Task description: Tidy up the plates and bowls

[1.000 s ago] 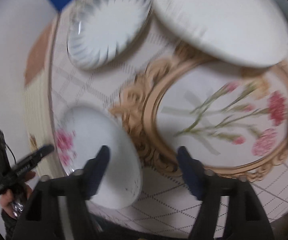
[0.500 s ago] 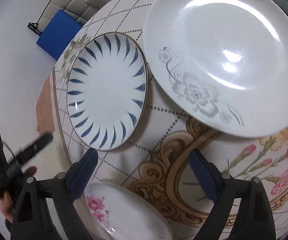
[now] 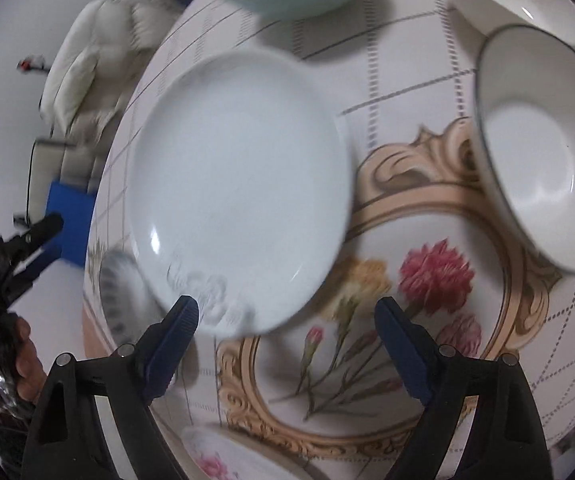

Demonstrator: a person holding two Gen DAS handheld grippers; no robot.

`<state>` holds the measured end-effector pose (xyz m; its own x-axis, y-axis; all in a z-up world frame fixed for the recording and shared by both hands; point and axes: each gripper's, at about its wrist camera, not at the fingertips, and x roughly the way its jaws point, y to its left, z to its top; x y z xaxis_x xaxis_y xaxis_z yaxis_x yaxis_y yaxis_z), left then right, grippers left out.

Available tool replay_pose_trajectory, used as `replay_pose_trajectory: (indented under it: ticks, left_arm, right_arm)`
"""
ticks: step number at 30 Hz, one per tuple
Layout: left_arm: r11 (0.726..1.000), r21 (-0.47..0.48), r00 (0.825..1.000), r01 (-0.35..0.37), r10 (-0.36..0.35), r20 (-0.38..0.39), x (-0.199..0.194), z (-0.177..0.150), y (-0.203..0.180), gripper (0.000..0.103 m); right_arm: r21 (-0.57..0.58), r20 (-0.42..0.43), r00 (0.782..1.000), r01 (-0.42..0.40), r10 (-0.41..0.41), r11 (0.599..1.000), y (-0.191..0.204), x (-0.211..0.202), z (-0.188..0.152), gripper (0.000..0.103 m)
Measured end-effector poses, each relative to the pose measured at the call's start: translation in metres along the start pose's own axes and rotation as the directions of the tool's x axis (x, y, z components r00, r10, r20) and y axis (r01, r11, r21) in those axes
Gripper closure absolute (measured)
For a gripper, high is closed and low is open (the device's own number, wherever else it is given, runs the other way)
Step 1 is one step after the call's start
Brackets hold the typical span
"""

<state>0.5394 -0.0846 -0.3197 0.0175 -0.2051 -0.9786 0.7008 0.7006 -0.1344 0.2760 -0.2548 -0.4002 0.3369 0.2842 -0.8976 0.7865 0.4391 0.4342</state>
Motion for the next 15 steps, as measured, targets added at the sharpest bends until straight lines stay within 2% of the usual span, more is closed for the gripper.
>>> replay_pose_trajectory:
  ticks: [2, 5, 7, 9, 12, 13, 15]
  left_arm:
    - [0.997, 0.077, 0.999, 0.008, -0.004, -0.050, 0.022, 0.020, -0.022, 0.016]
    - [0.986, 0.168, 0.994, -0.005, 0.023, -0.108, 0.053, 0.040, -0.046, 0.021]
    - [0.979, 0.204, 0.988, -0.001, 0.032, -0.151, 0.074, 0.048, -0.055, 0.032]
    - [0.975, 0.220, 0.982, -0.004, 0.045, -0.182, 0.088, 0.052, -0.058, 0.037]
    - [0.974, 0.224, 0.981, 0.037, 0.007, -0.194, 0.095, 0.057, -0.060, 0.038]
    - [0.973, 0.228, 0.980, 0.041, 0.006, -0.199, 0.096, 0.057, -0.060, 0.039]
    - [0.968, 0.249, 0.979, 0.040, 0.012, -0.203, 0.097, 0.054, -0.063, 0.042]
  right_arm:
    - [0.036, 0.013, 1.000, -0.019, 0.018, 0.999, -0.009, 0.005, 0.009, 0.013]
    - [0.058, 0.020, 0.999, -0.048, 0.047, 0.997, -0.020, 0.011, 0.022, 0.024]
    - [0.060, 0.035, 0.997, -0.065, 0.063, 0.996, -0.022, 0.010, 0.028, 0.031]
    - [0.034, 0.027, 0.997, -0.075, 0.074, 0.997, -0.019, 0.013, 0.036, 0.041]
    - [0.014, 0.024, 0.996, -0.090, 0.090, 0.996, -0.019, 0.014, 0.041, 0.044]
    - [0.005, 0.022, 0.996, -0.091, 0.091, 0.996, -0.019, 0.014, 0.038, 0.049]
    - [0.000, 0.022, 0.996, -0.092, 0.092, 0.996, -0.017, 0.012, 0.039, 0.050]
